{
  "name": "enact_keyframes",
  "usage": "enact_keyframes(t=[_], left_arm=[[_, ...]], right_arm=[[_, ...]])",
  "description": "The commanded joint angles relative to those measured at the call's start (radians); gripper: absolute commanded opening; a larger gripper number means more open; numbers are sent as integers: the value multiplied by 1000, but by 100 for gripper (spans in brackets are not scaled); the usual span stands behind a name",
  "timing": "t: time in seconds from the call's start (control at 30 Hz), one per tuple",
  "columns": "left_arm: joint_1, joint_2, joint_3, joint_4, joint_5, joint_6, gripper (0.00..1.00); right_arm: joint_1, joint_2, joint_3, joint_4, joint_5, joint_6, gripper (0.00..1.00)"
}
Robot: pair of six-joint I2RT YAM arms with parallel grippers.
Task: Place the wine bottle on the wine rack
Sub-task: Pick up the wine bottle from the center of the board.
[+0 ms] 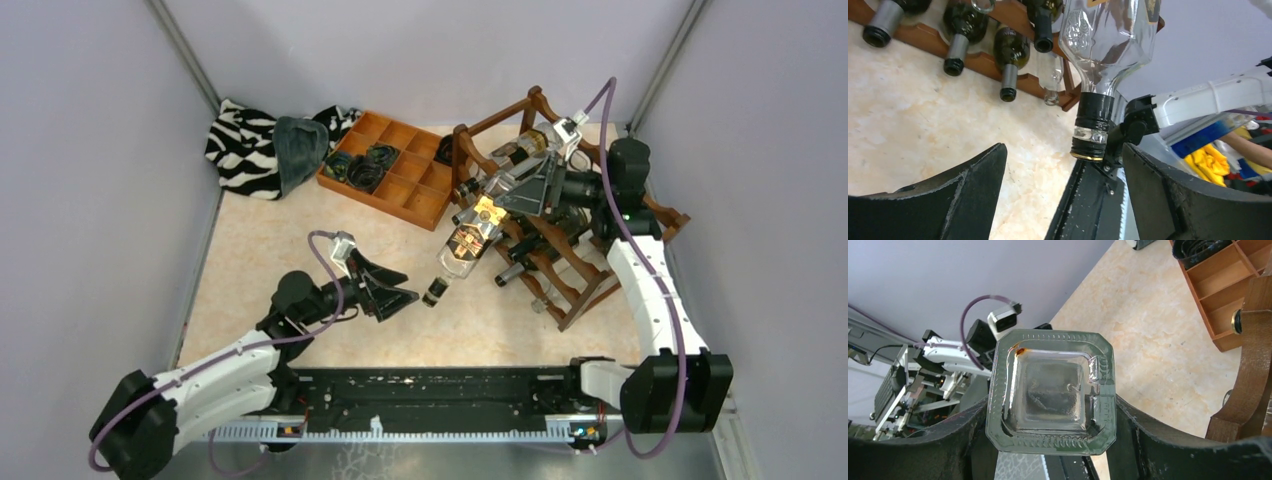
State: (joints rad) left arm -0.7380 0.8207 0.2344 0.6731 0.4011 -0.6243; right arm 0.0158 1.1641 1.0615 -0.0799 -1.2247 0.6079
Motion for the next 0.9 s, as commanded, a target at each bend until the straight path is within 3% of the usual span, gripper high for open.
enact_keyframes(t=[0.0,0.23,0.43,0.6,0.73,0.87], left_arm=[[46,96,-1,285,207,-135,90],[34,315,106,386,351,-184,85],[-17,422,114,498,270,-198,80],[-63,534,154,611,242,-253,71],[-95,619,177,703,208,-310,56],[-125,666,189,747,165,-334,52]], right_arm=[[-9,-51,12,127,-70,86,0],[-11,-47,-6,158,-70,117,0],[-11,-43,-33,226,-75,177,0],[-11,-42,-46,251,-73,201,0],[-11,-44,-57,260,-69,207,0],[-11,-46,-60,269,-68,215,0]])
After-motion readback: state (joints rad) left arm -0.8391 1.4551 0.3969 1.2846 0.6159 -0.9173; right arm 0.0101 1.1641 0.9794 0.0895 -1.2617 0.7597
